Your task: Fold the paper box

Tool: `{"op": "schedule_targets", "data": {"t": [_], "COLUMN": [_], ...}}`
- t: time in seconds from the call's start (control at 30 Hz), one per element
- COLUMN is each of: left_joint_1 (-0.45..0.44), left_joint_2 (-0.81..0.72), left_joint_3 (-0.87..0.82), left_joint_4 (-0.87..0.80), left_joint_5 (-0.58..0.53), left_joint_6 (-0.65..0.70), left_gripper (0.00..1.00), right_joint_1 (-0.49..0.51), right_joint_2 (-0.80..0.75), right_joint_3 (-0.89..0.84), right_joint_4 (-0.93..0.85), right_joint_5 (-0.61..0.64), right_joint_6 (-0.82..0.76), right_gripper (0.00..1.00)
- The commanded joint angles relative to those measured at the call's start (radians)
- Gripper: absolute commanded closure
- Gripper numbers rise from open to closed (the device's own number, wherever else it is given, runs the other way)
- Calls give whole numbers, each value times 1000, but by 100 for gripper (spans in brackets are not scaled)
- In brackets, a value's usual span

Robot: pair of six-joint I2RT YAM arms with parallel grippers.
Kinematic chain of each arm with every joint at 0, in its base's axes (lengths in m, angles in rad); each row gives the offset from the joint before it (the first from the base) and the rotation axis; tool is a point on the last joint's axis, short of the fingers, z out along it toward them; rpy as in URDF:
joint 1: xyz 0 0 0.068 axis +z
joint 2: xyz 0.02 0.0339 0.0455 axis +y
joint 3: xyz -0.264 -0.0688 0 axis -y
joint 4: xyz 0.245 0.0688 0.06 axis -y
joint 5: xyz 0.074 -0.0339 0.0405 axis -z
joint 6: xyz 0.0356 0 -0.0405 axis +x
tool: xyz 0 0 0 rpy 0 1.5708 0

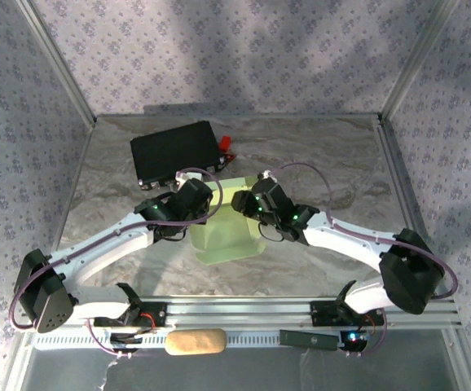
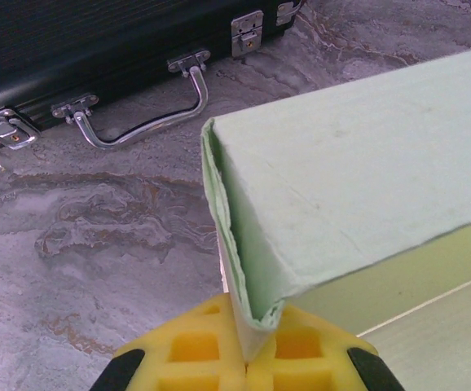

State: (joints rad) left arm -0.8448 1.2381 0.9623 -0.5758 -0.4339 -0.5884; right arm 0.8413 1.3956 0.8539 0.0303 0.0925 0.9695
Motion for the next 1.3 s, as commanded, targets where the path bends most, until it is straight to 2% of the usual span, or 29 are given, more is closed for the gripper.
{"op": "schedule_targets", "data": {"t": [0.0, 0.5, 0.67, 0.77, 0.87, 0.93, 0.97, 1.03, 1.1, 1.2, 1.27], "left_joint_1": [-7, -7, 17, 66, 119, 156, 179, 239, 289, 354, 380], "left_joint_2": [-5, -4, -9, -19, -26, -30, -33, -45, -46, -22, 6], "left_joint_3": [39, 43, 31, 31, 45, 65, 74, 86, 106, 149, 183], "left_joint_4": [9, 7, 11, 21, 26, 21, 20, 19, 21, 6, -28], "left_joint_5": [12, 14, 49, 132, 242, 332, 371, 492, 634, 855, 914], "left_joint_6": [7, 9, 24, 50, 87, 128, 143, 177, 220, 281, 307], "left_gripper": [100, 100, 100, 100, 100, 100, 100, 100, 100, 100, 100], "right_joint_1": [15, 45, 59, 30, -94, -253, -330, -521, -645, -711, -716], "right_joint_2": [24, 37, -86, -239, -413, -505, -530, -532, -488, -435, -408], "right_joint_3": [39, 49, 78, 62, 17, -9, -18, -32, -43, -55, -56], "right_joint_4": [9, -2, -108, -136, -146, -154, -153, -112, -51, 22, 60], "right_joint_5": [-7, -1, 23, -38, -228, -403, -473, -689, -864, -1015, -1081], "right_joint_6": [-28, -47, -166, -318, -431, -429, -418, -375, -322, -311, -313], "right_gripper": [54, 55, 52, 47, 44, 46, 47, 50, 53, 55, 57]}}
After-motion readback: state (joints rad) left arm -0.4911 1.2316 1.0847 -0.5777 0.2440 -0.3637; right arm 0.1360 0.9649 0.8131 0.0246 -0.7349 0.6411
